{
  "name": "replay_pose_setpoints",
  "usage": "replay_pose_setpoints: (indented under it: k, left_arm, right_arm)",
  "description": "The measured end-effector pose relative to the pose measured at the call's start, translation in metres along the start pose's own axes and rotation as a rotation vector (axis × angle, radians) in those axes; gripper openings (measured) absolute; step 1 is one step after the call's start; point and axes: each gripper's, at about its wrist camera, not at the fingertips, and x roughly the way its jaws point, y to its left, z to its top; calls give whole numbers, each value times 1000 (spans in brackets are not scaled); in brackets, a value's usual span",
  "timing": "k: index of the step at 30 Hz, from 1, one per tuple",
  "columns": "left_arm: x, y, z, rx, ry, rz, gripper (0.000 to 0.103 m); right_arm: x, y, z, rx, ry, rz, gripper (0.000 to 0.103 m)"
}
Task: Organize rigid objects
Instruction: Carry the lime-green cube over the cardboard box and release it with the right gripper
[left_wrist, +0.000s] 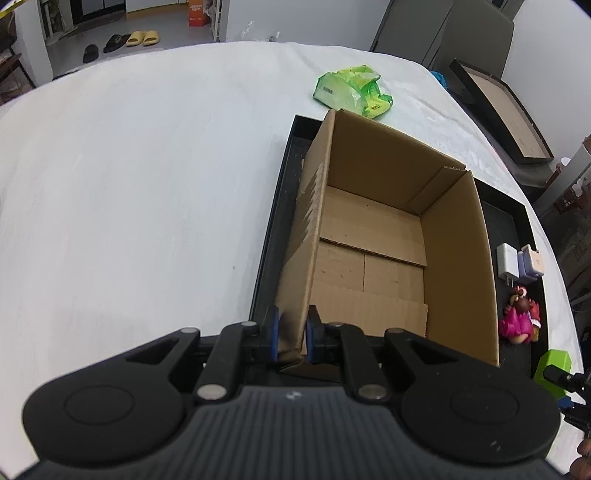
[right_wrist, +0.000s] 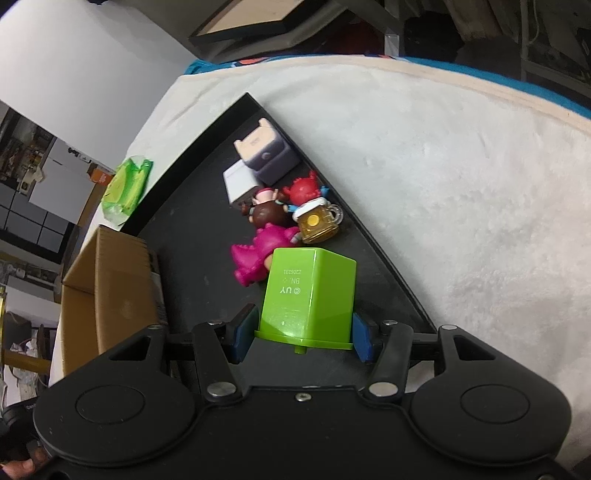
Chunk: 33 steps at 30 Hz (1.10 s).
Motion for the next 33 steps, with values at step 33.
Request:
replay_pose_setpoints:
  k: [33]
  left_arm:
    - [-13, 21, -43, 8, -145, -190, 16]
  right_arm:
    - [-32, 171, -45, -322, -25, 66, 52]
